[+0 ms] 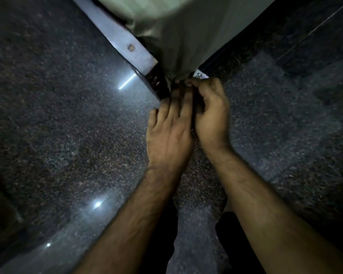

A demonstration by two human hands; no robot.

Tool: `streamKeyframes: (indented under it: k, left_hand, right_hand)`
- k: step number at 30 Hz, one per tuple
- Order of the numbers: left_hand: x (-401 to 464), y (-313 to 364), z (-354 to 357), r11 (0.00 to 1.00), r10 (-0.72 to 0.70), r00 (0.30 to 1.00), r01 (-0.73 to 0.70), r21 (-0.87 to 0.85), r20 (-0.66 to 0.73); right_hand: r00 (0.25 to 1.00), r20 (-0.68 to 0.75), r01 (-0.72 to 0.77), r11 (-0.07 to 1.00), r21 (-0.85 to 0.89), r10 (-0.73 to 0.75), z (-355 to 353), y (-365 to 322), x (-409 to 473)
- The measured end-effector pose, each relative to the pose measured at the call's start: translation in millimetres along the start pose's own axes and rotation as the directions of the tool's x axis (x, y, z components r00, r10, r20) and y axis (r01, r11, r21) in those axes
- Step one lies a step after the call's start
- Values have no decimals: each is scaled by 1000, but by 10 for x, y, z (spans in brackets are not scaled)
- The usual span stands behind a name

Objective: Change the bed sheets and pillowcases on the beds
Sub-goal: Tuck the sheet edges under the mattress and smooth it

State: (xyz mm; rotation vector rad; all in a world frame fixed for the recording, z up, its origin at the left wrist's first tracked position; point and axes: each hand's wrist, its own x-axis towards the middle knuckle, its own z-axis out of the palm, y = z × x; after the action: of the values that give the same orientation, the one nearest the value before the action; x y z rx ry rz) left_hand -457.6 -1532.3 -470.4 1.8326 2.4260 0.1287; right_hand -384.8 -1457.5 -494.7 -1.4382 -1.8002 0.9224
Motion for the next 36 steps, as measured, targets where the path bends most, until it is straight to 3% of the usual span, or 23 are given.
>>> streamKeyframes:
  k: [4,8,14,19,22,24,26,29,30,32,34,36]
  left_hand:
    - [-74,-116,121,979,-35,988,3,204,152]
    - [2,20,213,982,-171,955,146,116,243]
    - [96,-160,203,999,-37,968,34,16,247]
    - [93,-192,194,1000,-26,953,23,14,301]
    - [103,-158,183,998,-27,953,43,-46,302]
    - [102,-173,187,994,-14,960,43,-98,280]
    - [61,-185,194,991,0,979,27,-130,203]
    - [-48,-217,252,994,1,990,14,-109,138]
    - [-88,-234,274,996,3,992,9,-87,126]
    - [-131,-253,294,999,9,995,-4,-44,96]
    - [-127,-249,252,998,-8,998,11,-58,57]
    - [-104,-238,201,997,-15,999,18,-81,33]
  right_hand:
    - [997,-6,-73,994,85,73,131,213,-50]
    - [983,182,4,996,91,-20,183,286,-154]
    - [920,318,-293,942,163,231,329,351,-110]
    - [864,263,-503,767,397,430,312,341,36]
    - [833,354,-553,659,509,426,201,359,114]
    - [865,336,-500,596,629,372,126,304,148]
    - [914,273,-404,617,675,300,138,299,183]
    - [956,288,-204,821,533,50,164,381,156]
    - [942,324,-62,905,422,-87,159,466,102]
    - [852,456,186,963,196,-257,102,608,-2]
    - [810,539,233,970,67,-232,74,676,-42]
    - [767,611,177,980,94,-197,94,656,-25]
